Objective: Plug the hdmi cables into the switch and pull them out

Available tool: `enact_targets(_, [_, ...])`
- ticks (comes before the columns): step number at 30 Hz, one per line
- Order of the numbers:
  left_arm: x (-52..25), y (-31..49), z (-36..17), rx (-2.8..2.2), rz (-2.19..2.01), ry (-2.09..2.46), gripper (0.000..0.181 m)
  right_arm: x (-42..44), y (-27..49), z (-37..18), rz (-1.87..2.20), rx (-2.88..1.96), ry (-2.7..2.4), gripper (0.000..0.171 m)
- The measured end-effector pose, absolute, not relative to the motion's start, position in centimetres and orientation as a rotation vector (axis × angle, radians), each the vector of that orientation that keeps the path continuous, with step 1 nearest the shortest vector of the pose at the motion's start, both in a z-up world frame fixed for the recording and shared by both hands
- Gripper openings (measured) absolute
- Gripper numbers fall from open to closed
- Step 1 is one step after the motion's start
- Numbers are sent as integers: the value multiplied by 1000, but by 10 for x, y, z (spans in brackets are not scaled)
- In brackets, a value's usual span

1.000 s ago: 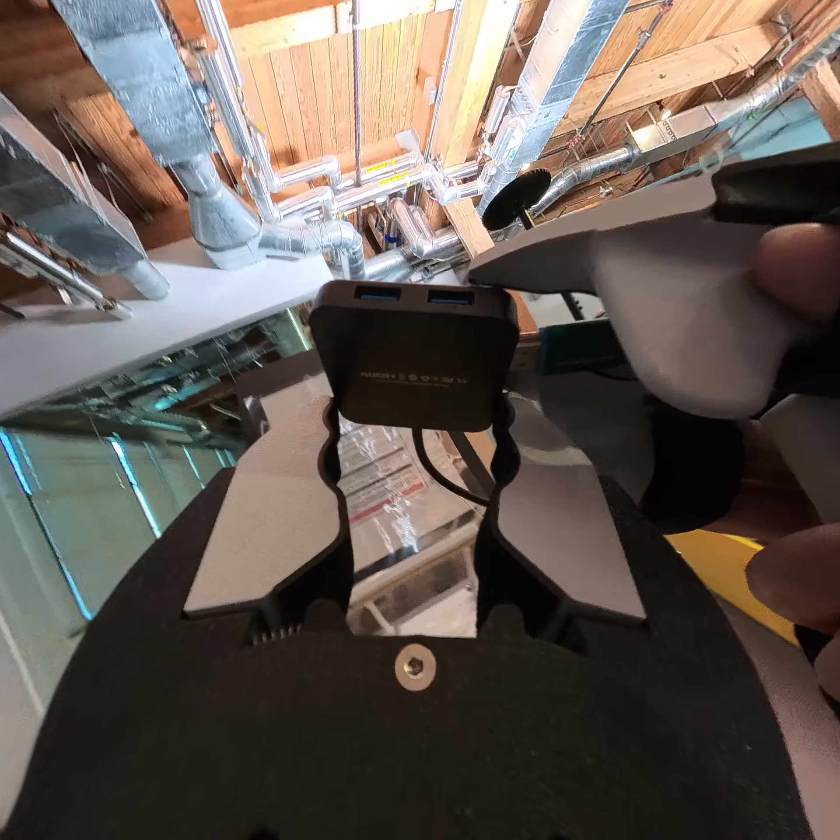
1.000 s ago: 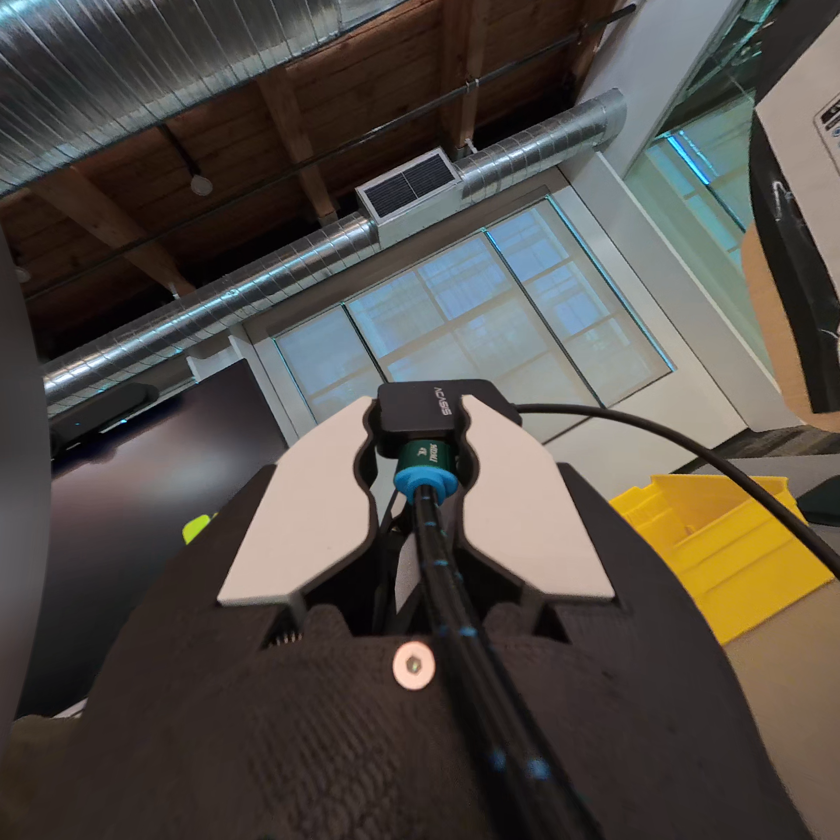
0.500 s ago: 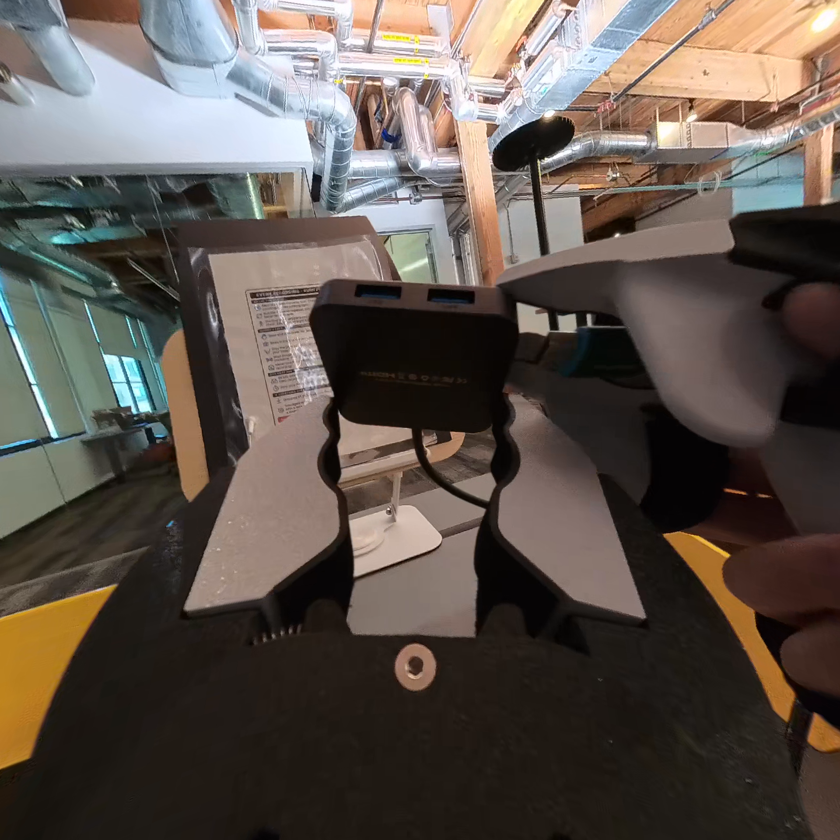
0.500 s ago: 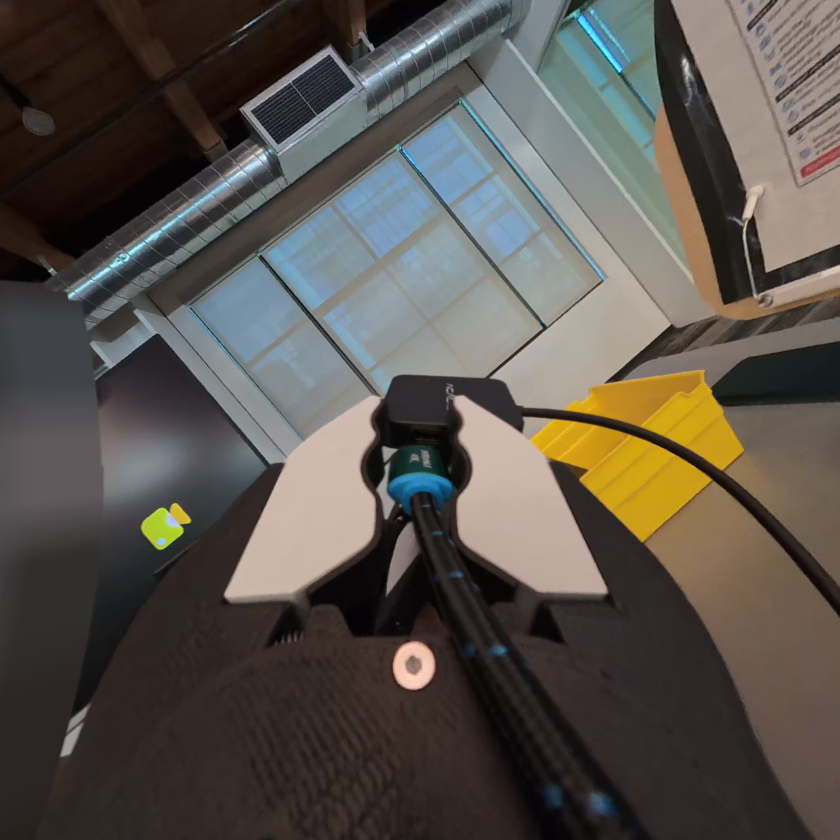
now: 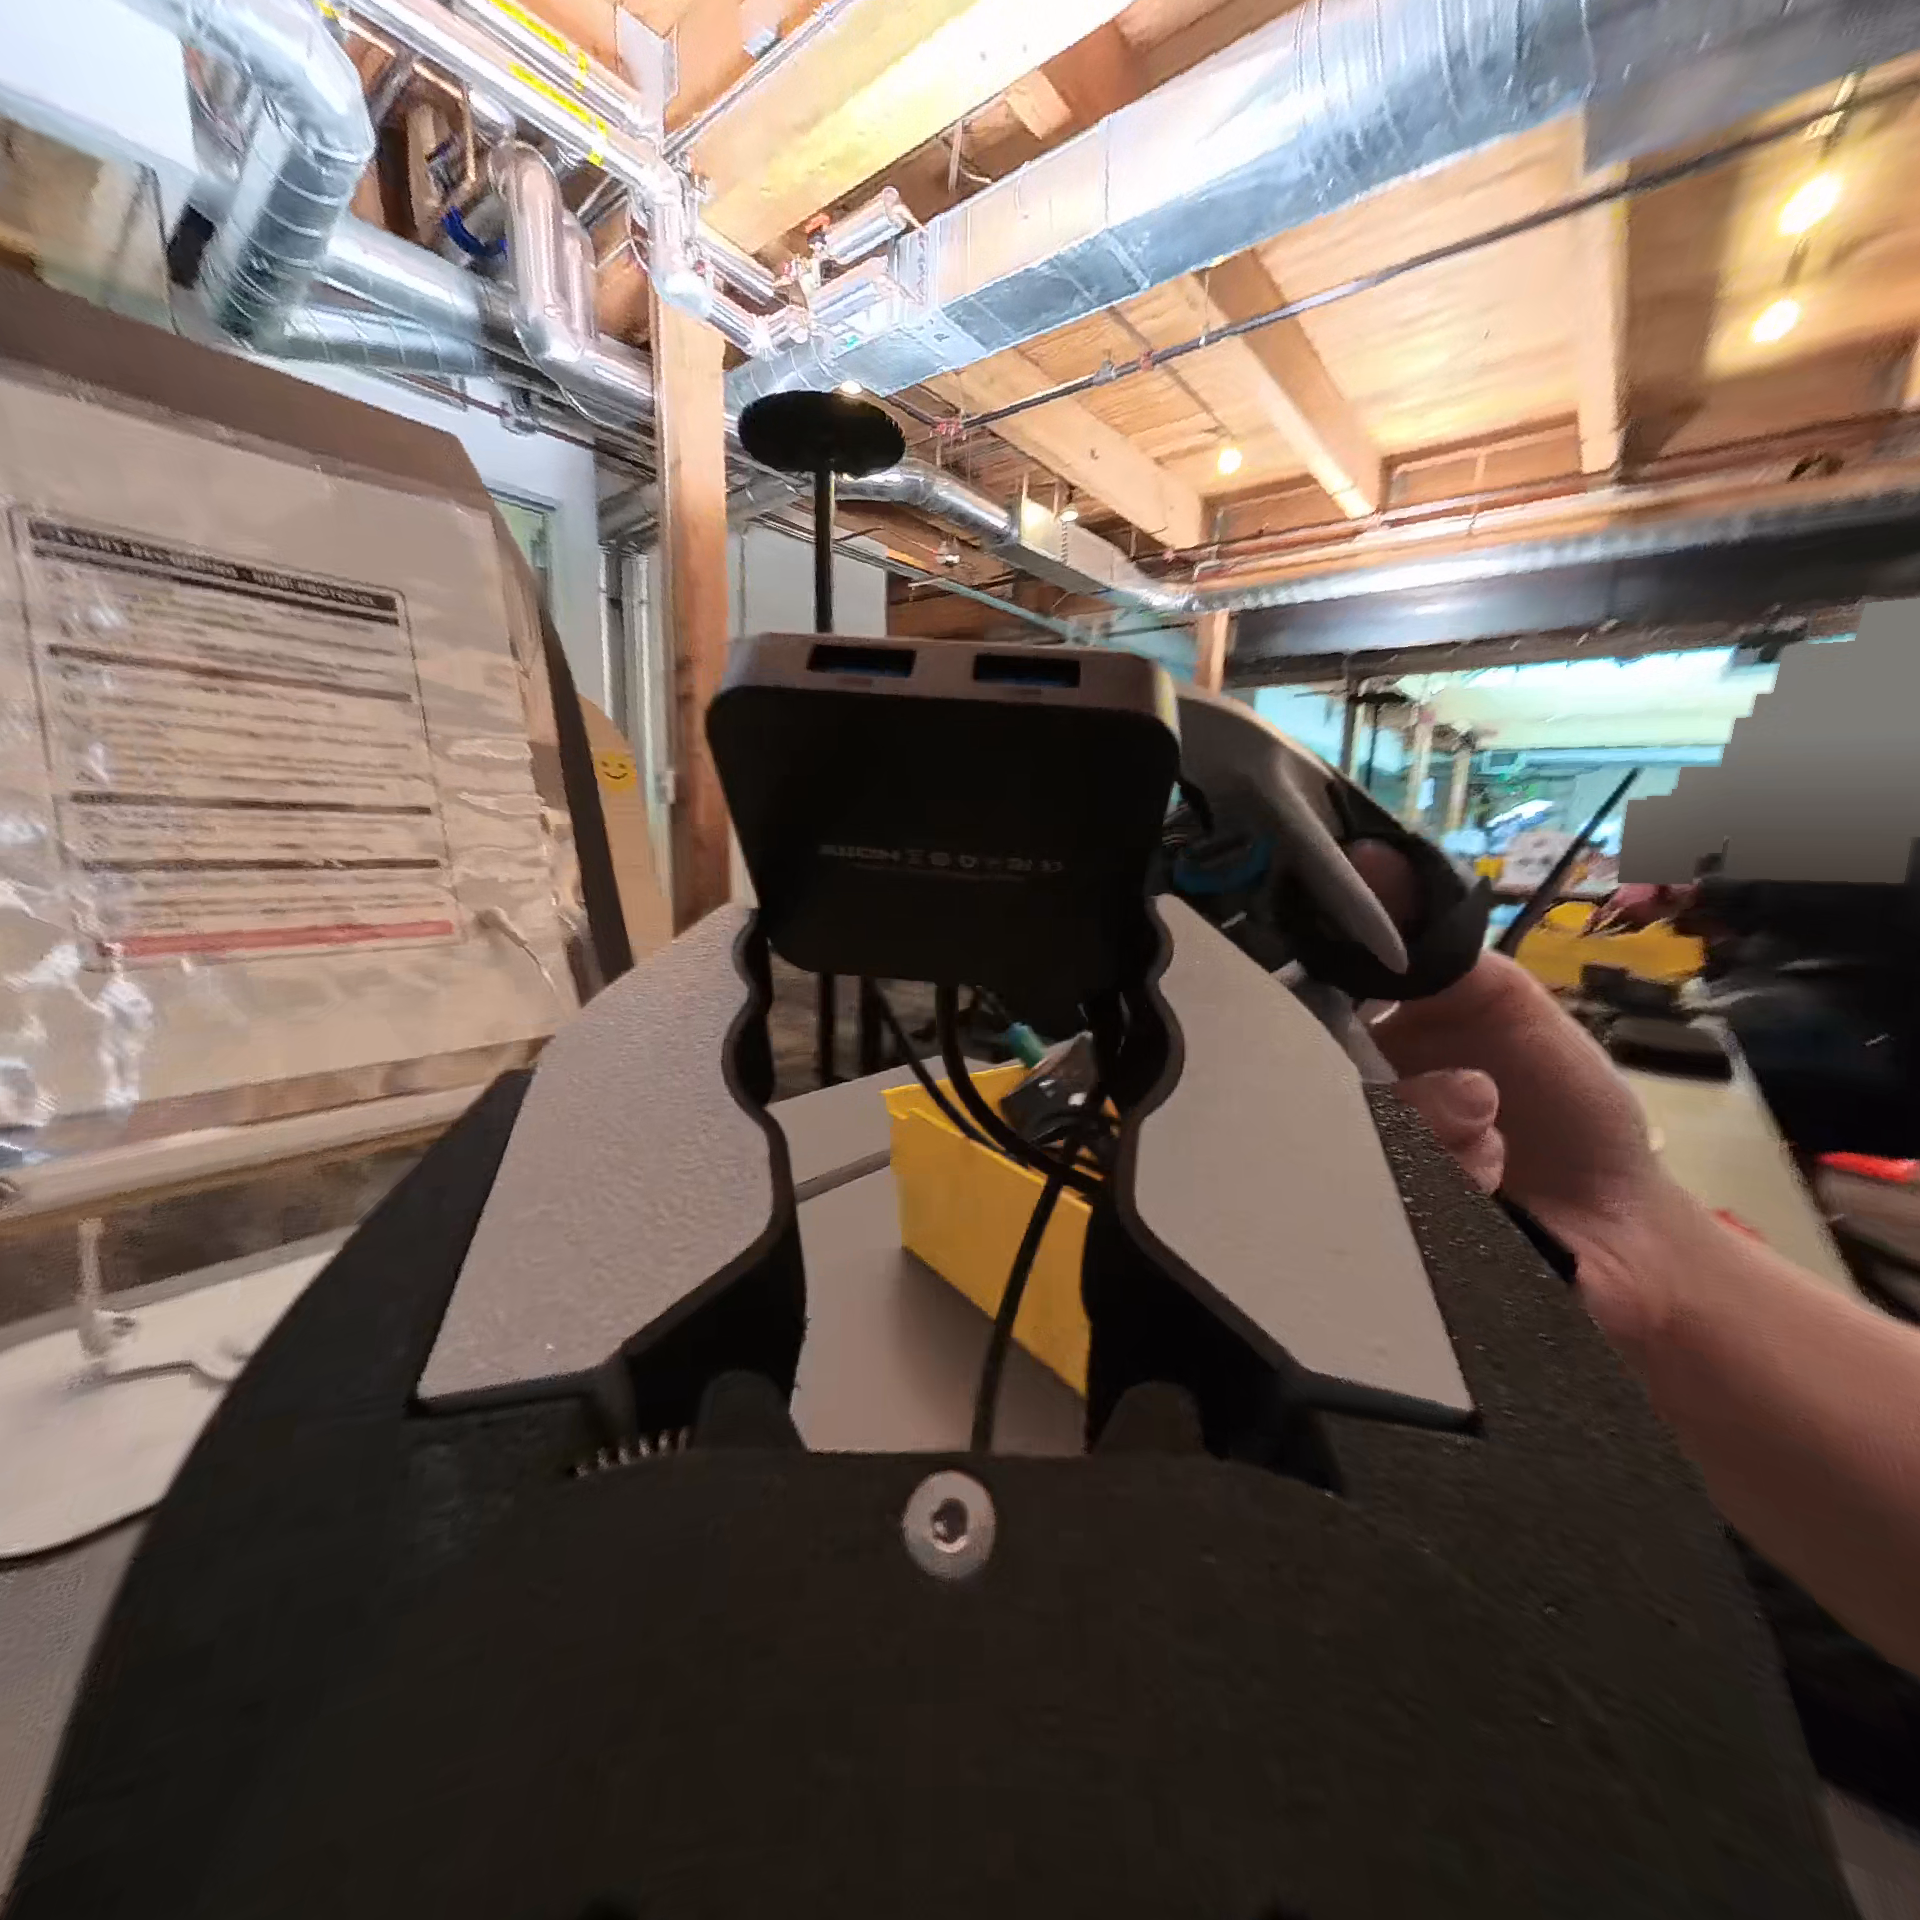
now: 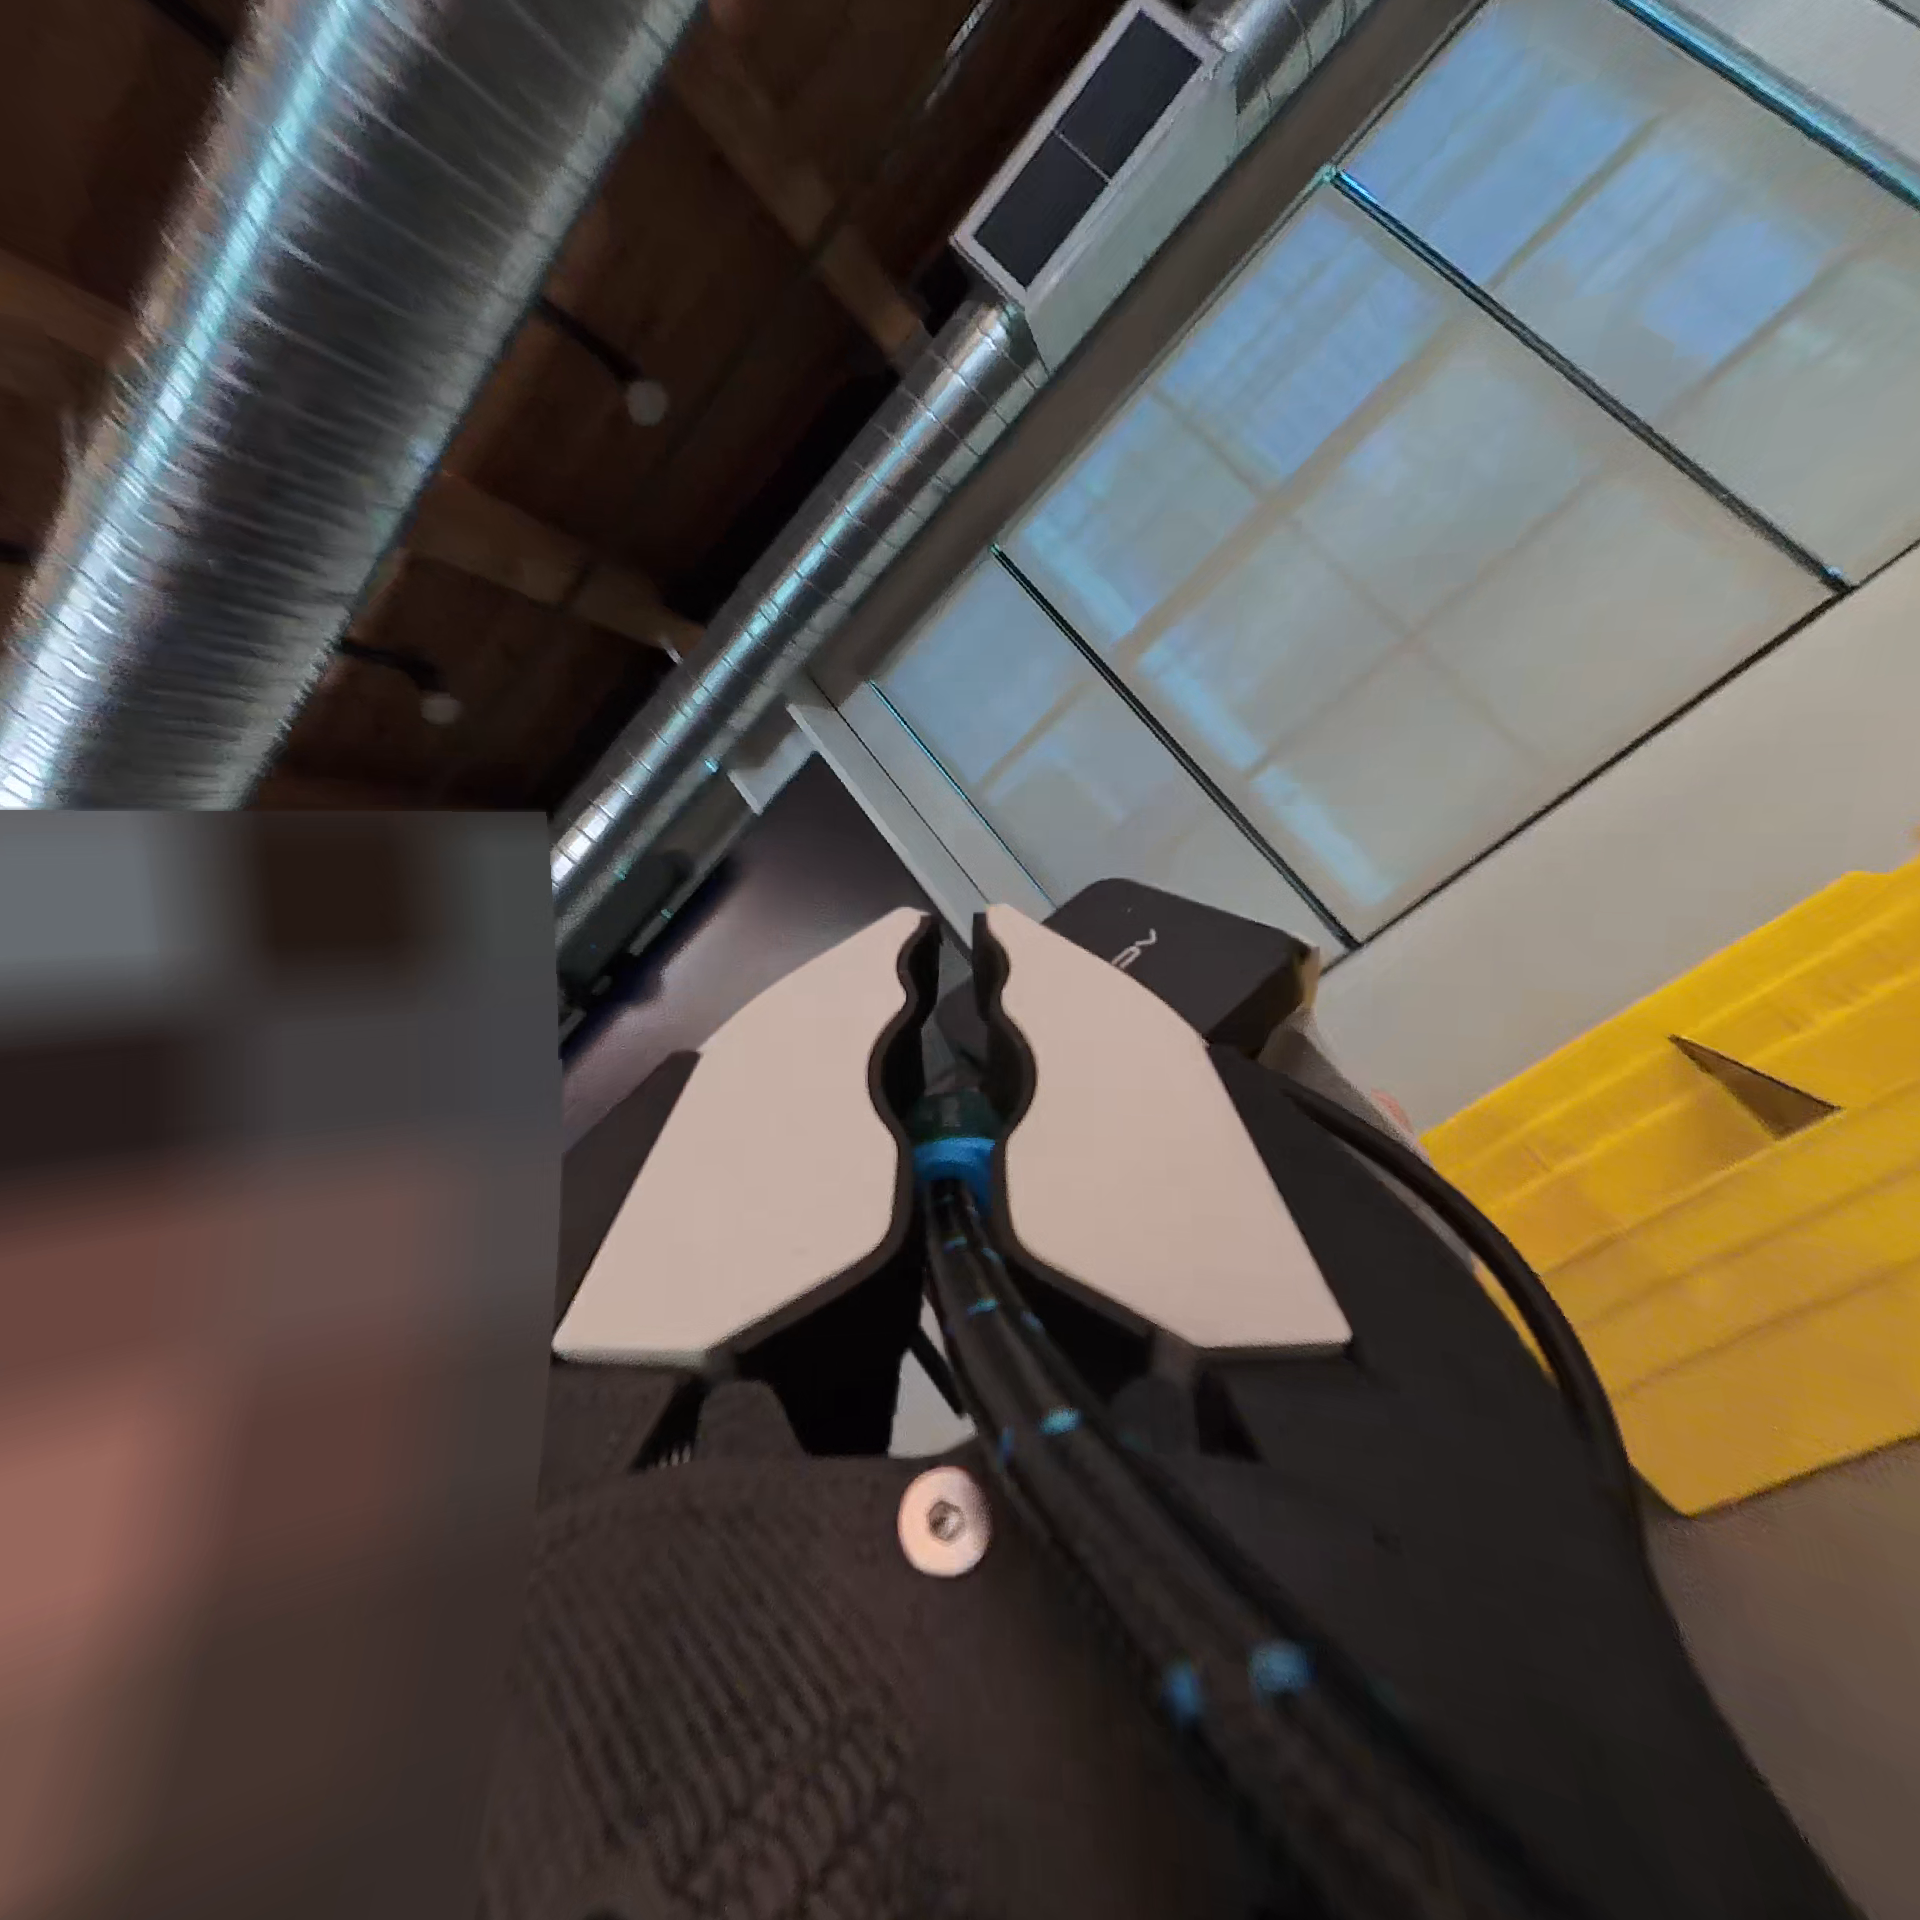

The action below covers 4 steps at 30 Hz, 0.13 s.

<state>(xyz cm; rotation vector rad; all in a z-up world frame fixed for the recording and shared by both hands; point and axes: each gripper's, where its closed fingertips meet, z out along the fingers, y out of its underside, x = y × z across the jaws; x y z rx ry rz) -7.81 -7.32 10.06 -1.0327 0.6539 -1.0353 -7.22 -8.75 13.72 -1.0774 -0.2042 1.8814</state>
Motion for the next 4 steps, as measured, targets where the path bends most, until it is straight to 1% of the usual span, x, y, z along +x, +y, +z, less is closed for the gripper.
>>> enact_targets(2, [-83,-70,102,-1041,-1107,615,65,-76,-91,138,1837,-1099,-252,6])
enact_targets(4, [-85,-68,101,-1039,-1136,604,65,-79,-101,143,1900,-1070,-300,6])
